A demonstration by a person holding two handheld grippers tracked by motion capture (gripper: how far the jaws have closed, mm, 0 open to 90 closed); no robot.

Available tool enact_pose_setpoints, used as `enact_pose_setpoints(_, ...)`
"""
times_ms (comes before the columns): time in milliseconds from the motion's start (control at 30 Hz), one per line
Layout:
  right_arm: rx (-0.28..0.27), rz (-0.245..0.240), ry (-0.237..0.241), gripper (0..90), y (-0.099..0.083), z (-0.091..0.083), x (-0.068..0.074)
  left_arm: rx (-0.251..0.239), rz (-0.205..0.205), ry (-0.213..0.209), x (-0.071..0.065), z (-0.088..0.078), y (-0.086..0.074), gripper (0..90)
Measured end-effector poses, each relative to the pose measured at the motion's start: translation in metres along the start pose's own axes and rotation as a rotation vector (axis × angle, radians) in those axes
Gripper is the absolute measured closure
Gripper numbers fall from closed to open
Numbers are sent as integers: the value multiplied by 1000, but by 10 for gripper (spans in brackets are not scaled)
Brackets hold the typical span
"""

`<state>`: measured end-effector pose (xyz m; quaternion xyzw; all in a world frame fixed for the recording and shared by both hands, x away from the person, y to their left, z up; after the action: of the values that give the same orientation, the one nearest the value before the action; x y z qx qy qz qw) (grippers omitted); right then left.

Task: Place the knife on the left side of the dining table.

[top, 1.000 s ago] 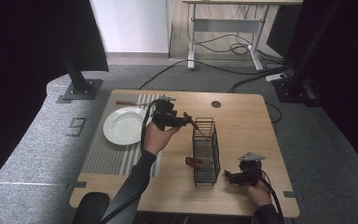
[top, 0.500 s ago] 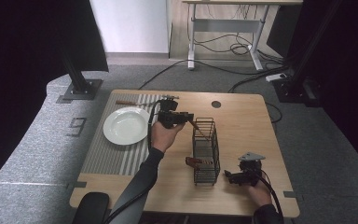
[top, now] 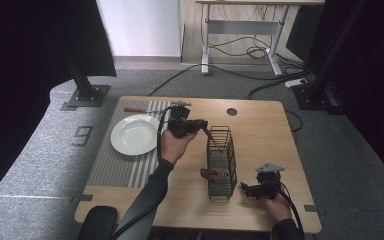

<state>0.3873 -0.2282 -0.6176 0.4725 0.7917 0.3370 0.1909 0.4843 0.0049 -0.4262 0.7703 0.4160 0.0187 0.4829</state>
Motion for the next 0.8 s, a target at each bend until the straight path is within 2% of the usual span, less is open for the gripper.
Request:
enact_pose_setpoints(600, 0, 2, 0, 0, 0, 0, 0, -80, 29, -12, -8, -38, 22, 762)
enact_pose_setpoints(800, 2, 1, 1, 0, 0, 0, 0, -114, 35, -15, -10, -61, 30, 762)
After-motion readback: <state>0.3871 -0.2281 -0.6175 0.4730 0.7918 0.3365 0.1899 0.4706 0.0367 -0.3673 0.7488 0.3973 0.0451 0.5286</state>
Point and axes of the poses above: each handheld gripper's, and its own axes: z roughly forward along the jaws, y roughly out of its top, x roughly to its left, the point moved 8 cm from there along z, roughly forward along the jaws
